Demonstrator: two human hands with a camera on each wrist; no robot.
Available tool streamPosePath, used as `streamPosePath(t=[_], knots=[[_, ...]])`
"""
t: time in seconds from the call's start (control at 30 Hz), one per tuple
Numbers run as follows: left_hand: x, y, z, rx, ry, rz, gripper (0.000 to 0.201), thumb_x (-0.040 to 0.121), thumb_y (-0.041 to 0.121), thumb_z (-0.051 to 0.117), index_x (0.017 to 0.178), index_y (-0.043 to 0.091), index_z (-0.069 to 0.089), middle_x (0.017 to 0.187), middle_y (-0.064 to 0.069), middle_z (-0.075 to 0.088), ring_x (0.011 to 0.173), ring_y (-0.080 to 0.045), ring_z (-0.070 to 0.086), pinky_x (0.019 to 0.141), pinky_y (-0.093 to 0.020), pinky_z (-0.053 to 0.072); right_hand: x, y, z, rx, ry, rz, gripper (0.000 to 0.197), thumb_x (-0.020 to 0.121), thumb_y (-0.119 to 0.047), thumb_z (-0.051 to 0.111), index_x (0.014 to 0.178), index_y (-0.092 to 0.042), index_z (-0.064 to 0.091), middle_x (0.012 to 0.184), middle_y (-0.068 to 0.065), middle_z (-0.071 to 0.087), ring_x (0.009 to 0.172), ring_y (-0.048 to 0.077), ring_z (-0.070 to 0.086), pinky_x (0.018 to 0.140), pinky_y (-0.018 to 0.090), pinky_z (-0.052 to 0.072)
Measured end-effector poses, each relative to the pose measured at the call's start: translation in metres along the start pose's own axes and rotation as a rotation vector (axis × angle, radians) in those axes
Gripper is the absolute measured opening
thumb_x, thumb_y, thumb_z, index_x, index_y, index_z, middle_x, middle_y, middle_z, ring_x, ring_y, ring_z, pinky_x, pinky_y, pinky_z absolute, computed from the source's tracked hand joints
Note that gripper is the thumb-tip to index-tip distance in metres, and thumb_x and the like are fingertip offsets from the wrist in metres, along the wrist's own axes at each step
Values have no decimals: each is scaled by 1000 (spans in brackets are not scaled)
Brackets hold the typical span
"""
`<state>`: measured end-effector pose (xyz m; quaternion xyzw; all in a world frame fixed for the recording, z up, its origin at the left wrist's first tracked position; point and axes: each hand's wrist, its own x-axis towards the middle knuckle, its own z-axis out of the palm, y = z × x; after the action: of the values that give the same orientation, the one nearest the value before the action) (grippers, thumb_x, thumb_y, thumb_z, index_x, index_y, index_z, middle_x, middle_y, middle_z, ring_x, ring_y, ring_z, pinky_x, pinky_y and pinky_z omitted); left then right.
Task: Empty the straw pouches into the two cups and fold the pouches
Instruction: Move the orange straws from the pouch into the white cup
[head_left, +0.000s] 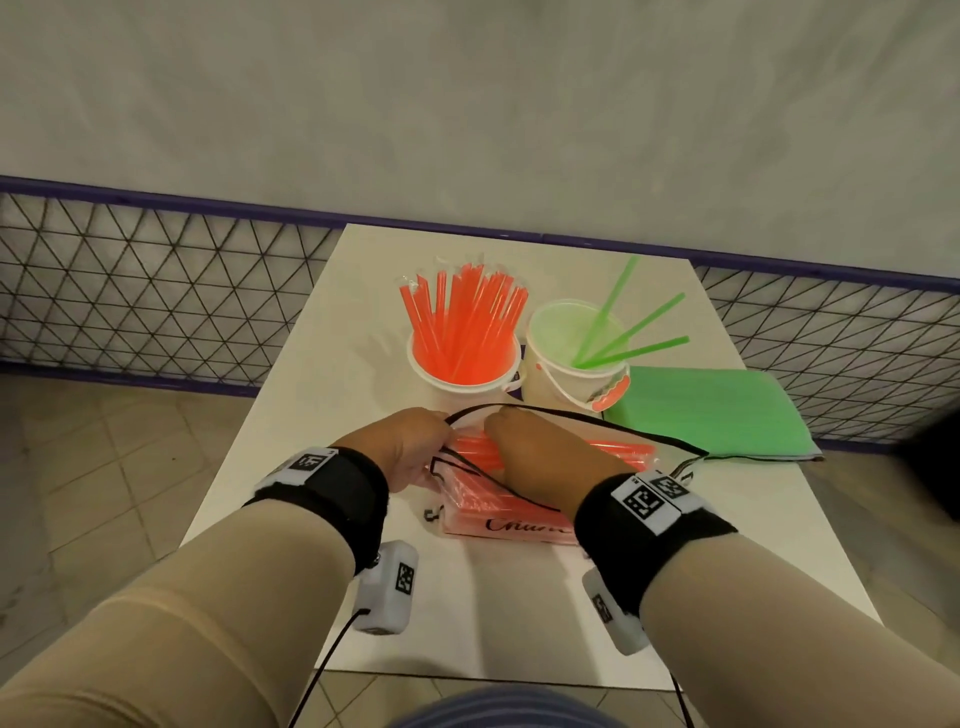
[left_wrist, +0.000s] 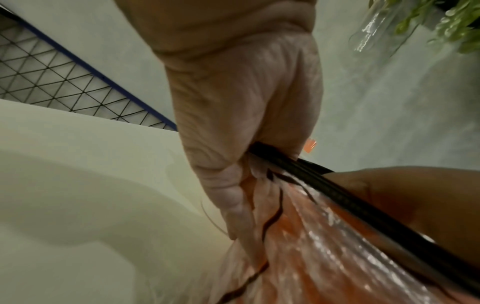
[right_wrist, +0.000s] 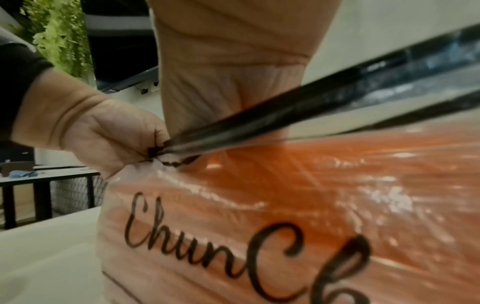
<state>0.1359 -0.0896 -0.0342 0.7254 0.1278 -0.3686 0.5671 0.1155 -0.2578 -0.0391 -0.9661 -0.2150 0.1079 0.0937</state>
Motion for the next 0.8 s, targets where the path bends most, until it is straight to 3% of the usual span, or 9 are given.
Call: streamPosePath(t=[0.1,0.2,0.37,0.5,0.63,0.73,0.8], knots=[[-1,2,0,-5,12,-1,22,95,1,42,103,4,62,90,-17,68,79,-30,65,81,-45,56,-1,0,-3,-15,-4,-16,21,85,-18,64,102,-9,56,105,11,56,96,27,54,82,36,45],[-2,3,-4,-32,0,0,21,94,-2,43,100,4,62,89,-16,68,77,-29,65,73,-43,57,-3,2,-6,-49,39,-30,13,87,-19,62,95,-12,54,98,6,54,91,25,53,75,33,41],[-3,3,-10,-53,-11,-7,12,96,4,51,101,6,63,88,-13,68,74,-26,66,70,-39,57,-9,0,-18,-109,77,-25,6,85,-12,55,83,-14,49,87,5,54,76,26,50,68,39,42],[-2,4,-11,-44,-30,0,14,97,7,51,107,6,62,94,-16,68,79,-28,66,78,-42,57,-10,2,-14,-73,101,-3,17,84,-1,46,76,-16,42,73,1,48,65,23,47,58,35,37],[-1,4,-12,-33,-39,11,15,97,9,54,110,5,61,97,-17,67,80,-28,65,82,-44,55,-13,0,-15,-40,129,-16,22,80,6,44,81,-15,43,72,0,45,64,20,42,51,28,24],[2,4,-17,-16,-64,10,22,95,9,55,115,3,63,99,-16,70,84,-29,68,83,-43,57,-9,-1,-21,16,161,1,21,82,2,46,80,-18,41,75,2,51,69,23,50,58,34,40],[3,3,-21,-1,-84,3,28,91,7,56,118,2,63,97,-15,71,81,-27,68,84,-42,56,-4,-4,-35,138,152,38,13,87,-6,54,86,-18,50,87,-2,60,81,20,58,71,35,49]])
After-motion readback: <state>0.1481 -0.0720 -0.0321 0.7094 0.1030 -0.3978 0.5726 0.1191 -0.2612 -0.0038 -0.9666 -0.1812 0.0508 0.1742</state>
